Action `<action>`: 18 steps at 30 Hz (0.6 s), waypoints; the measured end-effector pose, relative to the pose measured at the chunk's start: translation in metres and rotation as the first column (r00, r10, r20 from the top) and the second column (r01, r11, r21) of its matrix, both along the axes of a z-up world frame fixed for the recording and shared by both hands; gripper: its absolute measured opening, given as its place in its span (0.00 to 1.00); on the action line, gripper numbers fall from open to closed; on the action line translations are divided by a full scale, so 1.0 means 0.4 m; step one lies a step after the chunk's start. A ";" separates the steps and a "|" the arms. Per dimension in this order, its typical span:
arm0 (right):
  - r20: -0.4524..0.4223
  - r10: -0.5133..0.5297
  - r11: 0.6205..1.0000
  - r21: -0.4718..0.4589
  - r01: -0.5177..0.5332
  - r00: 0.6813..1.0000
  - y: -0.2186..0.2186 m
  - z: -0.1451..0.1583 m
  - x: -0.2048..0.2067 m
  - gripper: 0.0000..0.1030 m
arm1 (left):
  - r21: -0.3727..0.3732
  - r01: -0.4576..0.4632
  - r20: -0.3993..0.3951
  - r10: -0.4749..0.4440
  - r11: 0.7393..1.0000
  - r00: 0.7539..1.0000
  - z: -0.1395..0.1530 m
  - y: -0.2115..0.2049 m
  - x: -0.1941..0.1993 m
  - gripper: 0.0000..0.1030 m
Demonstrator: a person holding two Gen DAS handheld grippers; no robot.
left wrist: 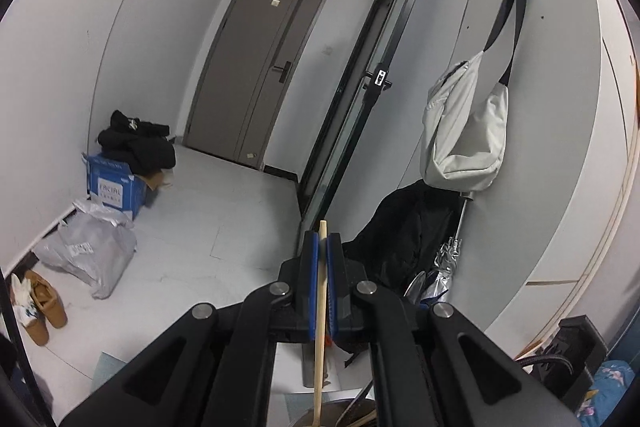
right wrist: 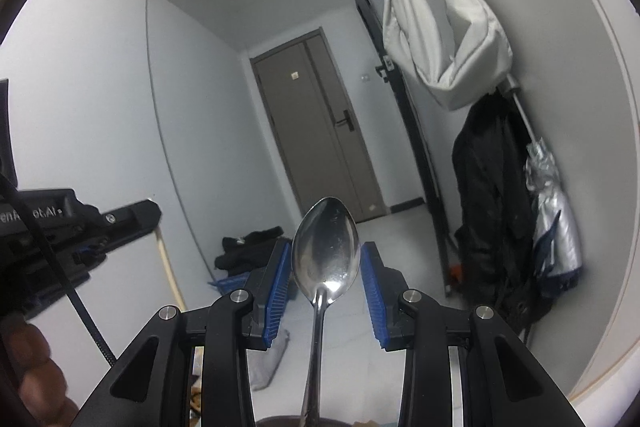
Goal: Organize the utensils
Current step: 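Carry the chopstick and metal spoon in both tools up over the white holder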
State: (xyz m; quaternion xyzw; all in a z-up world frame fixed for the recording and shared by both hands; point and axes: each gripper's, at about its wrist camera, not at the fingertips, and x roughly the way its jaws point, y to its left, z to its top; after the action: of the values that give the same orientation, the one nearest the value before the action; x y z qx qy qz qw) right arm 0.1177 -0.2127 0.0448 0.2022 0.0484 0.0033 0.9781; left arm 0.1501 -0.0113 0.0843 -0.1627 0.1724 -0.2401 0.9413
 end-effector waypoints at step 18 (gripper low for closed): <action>0.008 -0.059 0.996 -0.069 0.059 0.998 0.045 -0.041 -0.028 0.33 | 0.006 0.037 -0.014 -0.037 0.999 0.999 -0.026 -0.004 0.010 0.01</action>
State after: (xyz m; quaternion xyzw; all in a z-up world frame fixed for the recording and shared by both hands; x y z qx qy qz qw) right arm 0.1063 -0.1947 0.0283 0.1697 0.0395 -0.0266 0.9844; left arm 0.1541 -0.0129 0.0739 -0.1582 0.1825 -0.2560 0.9360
